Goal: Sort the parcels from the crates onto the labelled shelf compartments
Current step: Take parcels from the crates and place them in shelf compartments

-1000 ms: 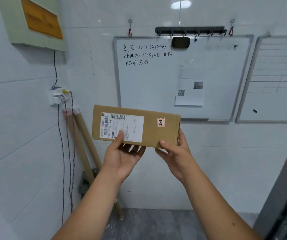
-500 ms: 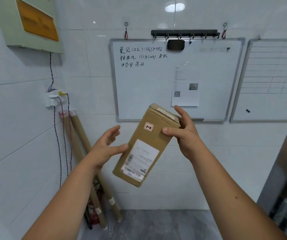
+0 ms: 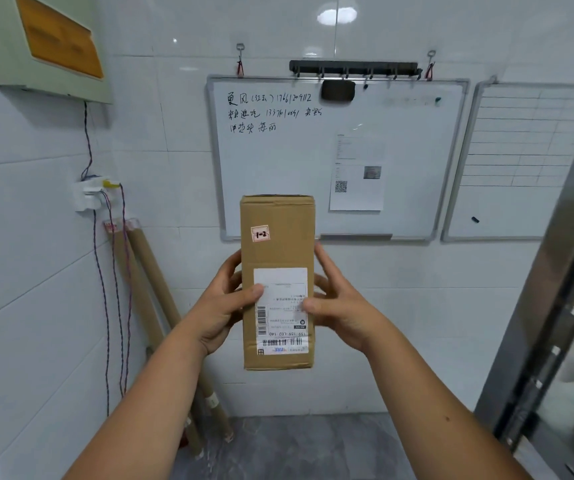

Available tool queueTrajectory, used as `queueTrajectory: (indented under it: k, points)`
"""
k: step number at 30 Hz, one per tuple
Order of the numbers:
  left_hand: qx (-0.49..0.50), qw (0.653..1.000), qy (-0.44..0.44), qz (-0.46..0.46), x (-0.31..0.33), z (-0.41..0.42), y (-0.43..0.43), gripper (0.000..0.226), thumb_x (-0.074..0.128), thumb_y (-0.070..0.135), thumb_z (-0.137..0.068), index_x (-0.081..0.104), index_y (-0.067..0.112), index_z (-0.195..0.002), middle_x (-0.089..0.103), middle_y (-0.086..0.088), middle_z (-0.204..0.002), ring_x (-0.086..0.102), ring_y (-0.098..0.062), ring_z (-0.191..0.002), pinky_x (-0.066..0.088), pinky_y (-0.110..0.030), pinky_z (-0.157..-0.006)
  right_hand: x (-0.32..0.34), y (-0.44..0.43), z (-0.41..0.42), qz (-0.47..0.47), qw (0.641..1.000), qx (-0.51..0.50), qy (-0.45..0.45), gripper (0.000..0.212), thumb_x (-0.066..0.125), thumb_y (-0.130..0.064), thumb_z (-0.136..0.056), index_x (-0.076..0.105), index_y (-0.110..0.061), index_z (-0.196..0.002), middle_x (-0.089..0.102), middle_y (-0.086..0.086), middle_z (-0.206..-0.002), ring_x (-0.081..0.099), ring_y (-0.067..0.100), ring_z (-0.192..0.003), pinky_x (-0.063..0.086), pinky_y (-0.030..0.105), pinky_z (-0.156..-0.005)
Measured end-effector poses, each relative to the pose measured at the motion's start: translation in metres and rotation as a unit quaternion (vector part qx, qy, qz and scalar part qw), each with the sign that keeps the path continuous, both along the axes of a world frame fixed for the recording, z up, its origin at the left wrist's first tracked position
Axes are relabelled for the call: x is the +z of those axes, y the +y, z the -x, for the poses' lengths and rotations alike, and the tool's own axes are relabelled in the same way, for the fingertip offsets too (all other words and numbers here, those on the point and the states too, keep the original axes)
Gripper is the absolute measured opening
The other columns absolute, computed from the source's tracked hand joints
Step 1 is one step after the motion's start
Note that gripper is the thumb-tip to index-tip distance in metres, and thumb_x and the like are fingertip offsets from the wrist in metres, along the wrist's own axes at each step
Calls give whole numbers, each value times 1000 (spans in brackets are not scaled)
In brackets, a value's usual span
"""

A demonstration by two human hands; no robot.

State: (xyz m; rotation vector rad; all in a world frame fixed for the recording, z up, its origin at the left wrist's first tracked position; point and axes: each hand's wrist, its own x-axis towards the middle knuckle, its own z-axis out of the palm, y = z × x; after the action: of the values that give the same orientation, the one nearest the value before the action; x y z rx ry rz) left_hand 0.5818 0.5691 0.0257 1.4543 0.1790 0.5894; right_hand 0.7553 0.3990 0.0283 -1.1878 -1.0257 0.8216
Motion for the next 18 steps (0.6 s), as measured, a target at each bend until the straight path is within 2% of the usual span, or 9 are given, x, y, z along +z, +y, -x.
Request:
queueTrajectory:
  k: [3, 6, 9, 12, 15, 18]
  points:
    - [-1, 1000, 20, -1, -2, -4, -5, 117, 101, 46, -57, 36, 45, -154, 66, -10, -139, 66, -36, -125, 53, -59, -104, -9, -10, 7, 4, 999, -32, -5, 96, 87, -13, -78, 40, -52, -153, 59, 11, -144, 67, 32, -124, 59, 60, -93]
    - [-15, 1000, 24, 7, -6, -4, -13, 117, 102, 41, -55, 36, 42, -153, 67, -9, -137, 66, -35, -125, 55, -57, -102, -7, -19, 6, 3, 999, -52, -4, 95, 89, -17, -74, 45, -50, -152, 61, 13, -140, 67, 34, -123, 59, 61, -92]
    - [-34, 999, 14, 2, -6, -2, -19, 102, 94, 30, -62, 41, 36, -150, 66, -5, -139, 66, -29, -126, 58, -49, -98, -2, -30, 5, -2, 998, -59, -10, 90, 85, -14, -77, 46, -47, -152, 63, 14, -139, 66, 34, -124, 58, 63, -94]
    - [-55, 998, 17, -31, -1, 3, -22, 96, 89, 32, -65, 42, 36, -149, 63, 6, -142, 65, -21, -126, 58, -42, -95, 1, -41, 11, -11, 997, -81, -12, 90, 84, -15, -76, 47, -46, -151, 63, 13, -140, 66, 34, -124, 59, 60, -93]
    - [-76, 995, 10, -61, 3, 10, -21, 88, 87, 33, -72, 46, 40, -149, 62, 13, -143, 66, -20, -126, 59, -43, -96, 4, -49, 29, -26, 993, -118, -14, 89, 85, -21, -72, 50, -42, -151, 65, 7, -141, 67, 31, -124, 60, 52, -88]
    - [-100, 993, 0, -66, 1, 16, -13, 82, 85, 32, -74, 50, 38, -148, 62, 11, -144, 65, -23, -127, 57, -48, -99, 1, -51, 56, -44, 983, -177, -18, 87, 85, -22, -70, 53, -35, -150, 65, 4, -141, 65, 31, -127, 60, 49, -87]
